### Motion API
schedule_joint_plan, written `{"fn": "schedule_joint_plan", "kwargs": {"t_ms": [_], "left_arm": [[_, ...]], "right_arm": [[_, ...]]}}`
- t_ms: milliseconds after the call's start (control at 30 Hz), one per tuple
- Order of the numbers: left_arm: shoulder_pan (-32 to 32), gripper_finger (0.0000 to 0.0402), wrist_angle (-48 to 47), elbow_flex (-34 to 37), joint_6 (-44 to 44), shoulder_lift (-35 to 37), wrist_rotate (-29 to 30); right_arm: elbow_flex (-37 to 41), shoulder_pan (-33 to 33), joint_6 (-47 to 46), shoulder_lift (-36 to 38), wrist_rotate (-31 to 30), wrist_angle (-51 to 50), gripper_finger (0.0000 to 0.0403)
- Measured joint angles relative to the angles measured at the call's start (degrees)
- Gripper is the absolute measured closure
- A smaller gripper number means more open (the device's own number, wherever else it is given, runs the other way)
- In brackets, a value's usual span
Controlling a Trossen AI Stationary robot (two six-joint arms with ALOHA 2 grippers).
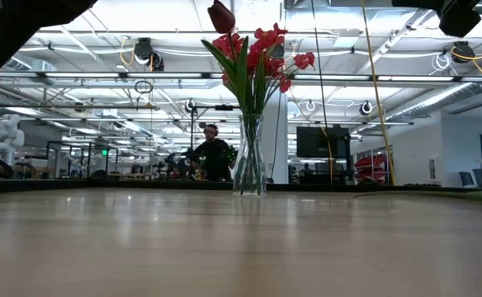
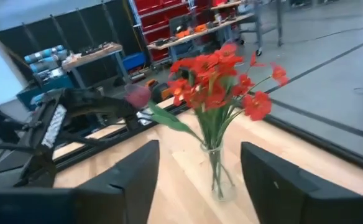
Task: Sort flowers into vase by color
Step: Adjust the purple vase
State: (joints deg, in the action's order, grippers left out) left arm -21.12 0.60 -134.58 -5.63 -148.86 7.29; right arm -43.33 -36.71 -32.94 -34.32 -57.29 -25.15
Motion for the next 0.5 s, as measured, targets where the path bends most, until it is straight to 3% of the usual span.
{"fn": "schedule_joint_plan", "kwargs": {"t_ms": [167,300,500], "left_arm": [[-0.02,0.0292,1.65,0.24,0.68,0.26,1.06],[-0.03,0.0292,4.57,3.63,1.88,0.31,5.06],[-0.15,0.0292,6.38,8.81,0.57,0.85,6.45]], "right_arm": [[0.0,-0.02,-0.19,0.74,5.65,-1.34,0.0168],[0.0,-0.02,-3.87,0.76,9.0,-4.44,0.0173],[0.0,-0.04,-8.58,1.81,12.95,-10.38,0.0187]]}}
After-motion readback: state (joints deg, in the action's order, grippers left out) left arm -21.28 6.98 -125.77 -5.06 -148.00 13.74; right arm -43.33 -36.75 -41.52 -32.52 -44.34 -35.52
